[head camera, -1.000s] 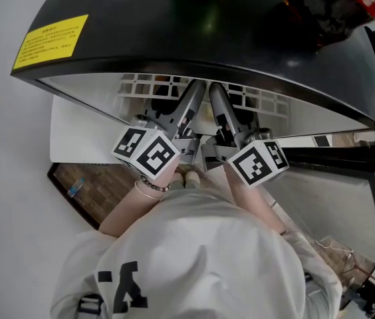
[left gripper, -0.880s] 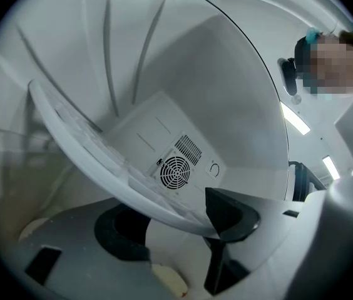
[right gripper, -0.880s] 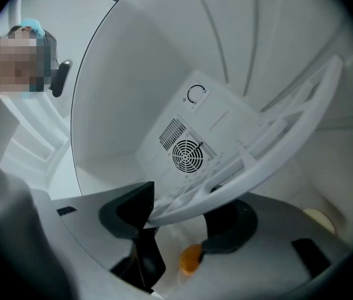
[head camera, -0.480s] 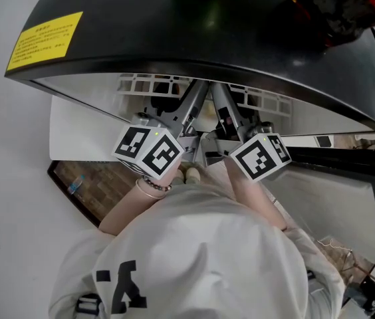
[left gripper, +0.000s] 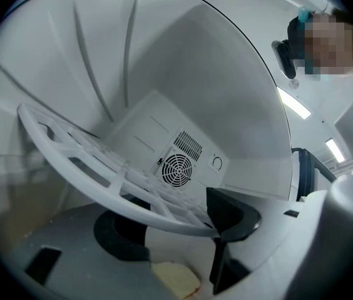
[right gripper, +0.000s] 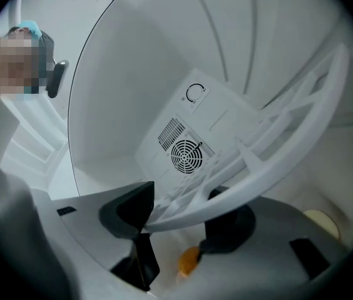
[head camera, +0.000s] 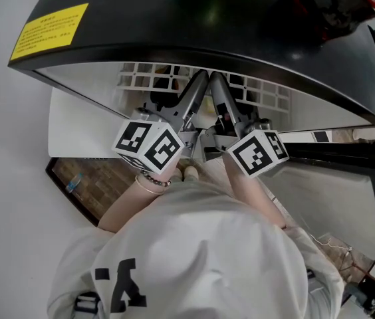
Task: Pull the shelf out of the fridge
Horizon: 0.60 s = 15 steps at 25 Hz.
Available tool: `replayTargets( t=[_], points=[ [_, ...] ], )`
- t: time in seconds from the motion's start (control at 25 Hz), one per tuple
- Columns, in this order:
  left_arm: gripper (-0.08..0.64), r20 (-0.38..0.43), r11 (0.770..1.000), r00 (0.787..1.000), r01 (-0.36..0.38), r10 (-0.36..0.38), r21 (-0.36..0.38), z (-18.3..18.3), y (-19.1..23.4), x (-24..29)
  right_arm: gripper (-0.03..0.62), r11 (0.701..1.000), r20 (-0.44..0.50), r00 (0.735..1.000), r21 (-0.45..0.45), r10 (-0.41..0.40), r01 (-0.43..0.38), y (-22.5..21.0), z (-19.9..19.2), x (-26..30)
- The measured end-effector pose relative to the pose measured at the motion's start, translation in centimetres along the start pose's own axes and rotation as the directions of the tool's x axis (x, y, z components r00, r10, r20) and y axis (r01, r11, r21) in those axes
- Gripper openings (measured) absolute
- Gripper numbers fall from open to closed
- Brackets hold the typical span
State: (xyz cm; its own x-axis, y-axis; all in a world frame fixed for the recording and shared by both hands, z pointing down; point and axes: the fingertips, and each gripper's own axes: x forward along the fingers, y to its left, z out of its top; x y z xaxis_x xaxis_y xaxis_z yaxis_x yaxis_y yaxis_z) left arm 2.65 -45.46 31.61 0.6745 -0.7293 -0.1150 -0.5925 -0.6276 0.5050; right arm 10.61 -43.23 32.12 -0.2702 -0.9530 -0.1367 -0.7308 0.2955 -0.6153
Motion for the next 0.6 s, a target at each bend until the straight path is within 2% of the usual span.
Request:
replayTargets(
  t=[0.6],
  points=[
    [0.268,0.024,1.0,1.0,0.007,-0.006,-0.011,-0.2,-0.5,-1.3,0.23,1.0,-0.018,0.999,-0.001,-0.028,0.028,0.6,-0.5,-1.2]
  ],
)
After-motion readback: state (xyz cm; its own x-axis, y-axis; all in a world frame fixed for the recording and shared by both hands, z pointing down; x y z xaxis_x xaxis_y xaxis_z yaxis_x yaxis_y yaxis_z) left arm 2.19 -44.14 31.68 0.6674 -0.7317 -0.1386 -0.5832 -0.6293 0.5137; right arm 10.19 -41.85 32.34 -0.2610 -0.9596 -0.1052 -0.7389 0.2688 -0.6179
